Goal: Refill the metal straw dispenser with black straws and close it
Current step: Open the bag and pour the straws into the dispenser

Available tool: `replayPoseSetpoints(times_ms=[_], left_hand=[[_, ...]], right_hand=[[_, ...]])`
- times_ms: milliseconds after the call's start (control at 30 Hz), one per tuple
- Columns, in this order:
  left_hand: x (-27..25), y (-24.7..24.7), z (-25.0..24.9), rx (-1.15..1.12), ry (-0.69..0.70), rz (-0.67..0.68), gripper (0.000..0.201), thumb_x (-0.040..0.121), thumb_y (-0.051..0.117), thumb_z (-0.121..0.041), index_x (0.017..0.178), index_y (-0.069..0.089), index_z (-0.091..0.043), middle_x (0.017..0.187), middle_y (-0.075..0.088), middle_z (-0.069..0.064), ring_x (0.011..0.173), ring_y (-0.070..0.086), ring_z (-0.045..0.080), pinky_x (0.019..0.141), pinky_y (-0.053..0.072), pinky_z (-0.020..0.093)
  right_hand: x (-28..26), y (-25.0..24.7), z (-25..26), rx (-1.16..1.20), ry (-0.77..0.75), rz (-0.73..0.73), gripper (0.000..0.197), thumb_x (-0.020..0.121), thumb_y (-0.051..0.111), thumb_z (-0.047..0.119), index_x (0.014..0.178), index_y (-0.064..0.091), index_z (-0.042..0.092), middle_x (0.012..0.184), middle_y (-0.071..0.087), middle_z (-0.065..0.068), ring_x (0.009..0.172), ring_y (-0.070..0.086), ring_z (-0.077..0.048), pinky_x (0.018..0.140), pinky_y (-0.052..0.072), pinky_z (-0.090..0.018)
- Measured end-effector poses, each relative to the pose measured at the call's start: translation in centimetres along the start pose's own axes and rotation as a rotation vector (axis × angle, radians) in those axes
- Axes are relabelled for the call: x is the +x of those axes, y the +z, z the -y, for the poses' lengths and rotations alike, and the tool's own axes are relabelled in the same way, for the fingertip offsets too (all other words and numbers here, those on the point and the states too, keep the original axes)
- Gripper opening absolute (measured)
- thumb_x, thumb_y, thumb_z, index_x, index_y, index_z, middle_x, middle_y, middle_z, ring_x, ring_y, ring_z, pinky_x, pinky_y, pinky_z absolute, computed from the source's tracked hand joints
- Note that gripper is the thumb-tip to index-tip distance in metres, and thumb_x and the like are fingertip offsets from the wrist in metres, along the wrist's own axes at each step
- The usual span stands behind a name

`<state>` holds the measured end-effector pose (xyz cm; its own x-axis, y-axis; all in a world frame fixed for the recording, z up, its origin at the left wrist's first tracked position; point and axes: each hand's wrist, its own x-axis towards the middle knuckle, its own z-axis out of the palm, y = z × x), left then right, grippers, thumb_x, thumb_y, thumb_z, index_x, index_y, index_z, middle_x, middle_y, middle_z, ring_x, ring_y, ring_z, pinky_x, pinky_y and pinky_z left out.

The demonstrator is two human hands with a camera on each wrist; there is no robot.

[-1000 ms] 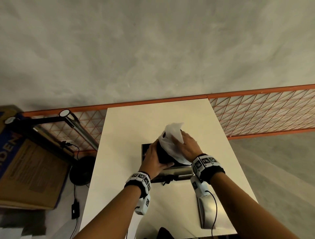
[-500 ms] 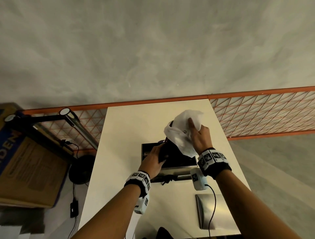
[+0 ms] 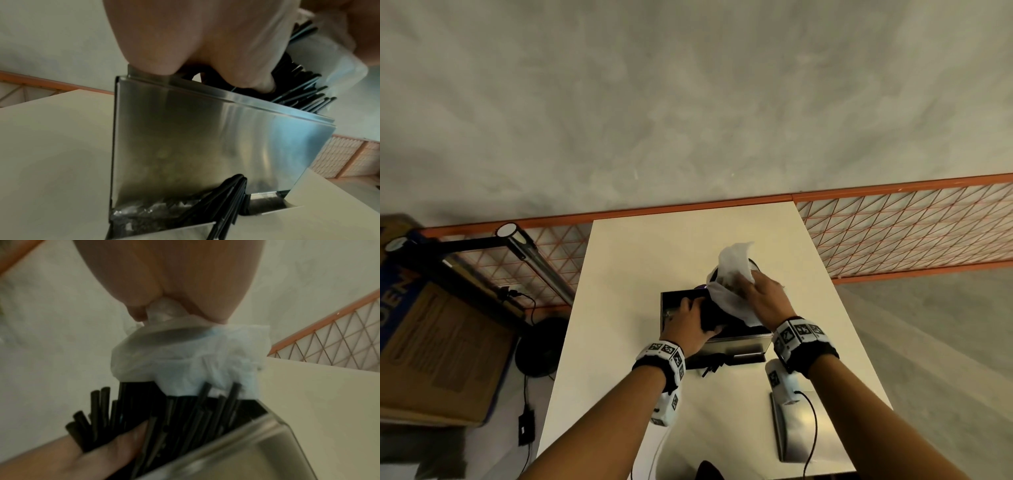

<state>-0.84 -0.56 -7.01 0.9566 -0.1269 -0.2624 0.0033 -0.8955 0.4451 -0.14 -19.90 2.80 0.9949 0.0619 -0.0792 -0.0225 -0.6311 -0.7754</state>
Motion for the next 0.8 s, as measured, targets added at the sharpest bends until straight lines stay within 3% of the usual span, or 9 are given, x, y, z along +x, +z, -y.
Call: replayPoseSetpoints(times_ms=[133, 267, 333, 433, 500, 567, 667, 800], left_hand=[[0.0, -0.2, -0.2, 0.000, -0.008, -0.042, 0.082, 0.086, 0.056, -0.078, 0.149, 0.041, -0.027, 0.135, 0.046, 0.006, 0.120, 0.058, 0.034, 0.104, 0.044, 0.051], [0.4, -0.1, -0.2, -0.011, -0.035, -0.022, 0.091, 0.083, 0.056, -0.082, 0.151, 0.039, -0.025, 0.139, 0.045, 0.008, 0.123, 0.057, 0.037, 0.107, 0.043, 0.054], [0.6, -0.3, -0.3, -0.050, -0.047, -0.018, 0.092, 0.080, 0.060, -0.082, 0.149, 0.040, -0.026, 0.139, 0.045, 0.009, 0.122, 0.058, 0.039, 0.104, 0.046, 0.052], [1.0, -0.6, -0.6, -0.108, -0.045, -0.023, 0.098, 0.073, 0.068, -0.082, 0.150, 0.039, -0.028, 0.138, 0.047, 0.010, 0.117, 0.060, 0.038, 0.097, 0.052, 0.048], [1.4, -0.9, -1.0, -0.079, -0.024, 0.004, 0.110, 0.064, 0.064, -0.089, 0.153, 0.033, -0.033, 0.136, 0.048, 0.009, 0.118, 0.060, 0.035, 0.097, 0.053, 0.051], [2.2, -0.9, -0.9, -0.041, 0.005, 0.049, 0.118, 0.052, 0.055, -0.100, 0.151, 0.034, -0.037, 0.133, 0.050, 0.008, 0.117, 0.059, 0.033, 0.097, 0.053, 0.054], [3.4, -0.3, 0.1, -0.033, 0.017, 0.072, 0.124, 0.044, 0.047, -0.109, 0.145, 0.040, -0.036, 0.127, 0.052, 0.003, 0.116, 0.055, 0.030, 0.096, 0.053, 0.047], [2.5, -1.0, 0.6, -0.098, 0.043, 0.013, 0.122, 0.045, 0.060, -0.101, 0.143, 0.046, -0.029, 0.128, 0.051, 0.004, 0.121, 0.051, 0.028, 0.103, 0.049, 0.045]], right_hand=[[-0.1, -1.7, 1.5, 0.152, -0.009, -0.160, 0.038, 0.102, 0.045, 0.039, 0.084, 0.060, 0.010, 0.082, 0.065, -0.007, 0.076, 0.057, -0.027, 0.068, 0.041, -0.036], [0.1, -2.2, 1.8, 0.204, -0.038, -0.272, 0.036, 0.103, 0.044, 0.037, 0.090, 0.062, 0.009, 0.084, 0.068, -0.009, 0.077, 0.060, -0.026, 0.071, 0.045, -0.034], [0.3, -1.4, 1.4, 0.138, -0.036, -0.179, 0.033, 0.103, 0.043, 0.038, 0.100, 0.064, 0.012, 0.095, 0.069, -0.011, 0.088, 0.063, -0.029, 0.077, 0.048, -0.035], [0.4, 0.8, -0.1, -0.145, -0.082, 0.103, 0.038, 0.101, 0.048, 0.037, 0.132, 0.056, 0.015, 0.132, 0.058, -0.010, 0.122, 0.053, -0.029, 0.098, 0.041, -0.033], [0.2, 1.7, -0.7, -0.135, -0.121, 0.138, 0.042, 0.100, 0.050, 0.040, 0.134, 0.055, 0.016, 0.138, 0.054, -0.006, 0.127, 0.048, -0.025, 0.099, 0.036, -0.028], [-0.2, 1.5, -0.2, -0.042, -0.142, 0.114, 0.038, 0.100, 0.048, 0.040, 0.126, 0.061, 0.016, 0.130, 0.059, -0.003, 0.119, 0.052, -0.021, 0.092, 0.036, -0.025], [-0.2, 0.6, 0.0, 0.042, -0.080, 0.038, 0.028, 0.100, 0.048, 0.035, 0.112, 0.065, 0.016, 0.107, 0.066, -0.002, 0.103, 0.060, -0.023, 0.079, 0.039, -0.027], [0.5, -1.3, -0.1, 0.185, -0.018, -0.183, 0.027, 0.101, 0.050, 0.033, 0.112, 0.066, 0.014, 0.101, 0.072, -0.011, 0.093, 0.066, -0.027, 0.081, 0.053, -0.039]])
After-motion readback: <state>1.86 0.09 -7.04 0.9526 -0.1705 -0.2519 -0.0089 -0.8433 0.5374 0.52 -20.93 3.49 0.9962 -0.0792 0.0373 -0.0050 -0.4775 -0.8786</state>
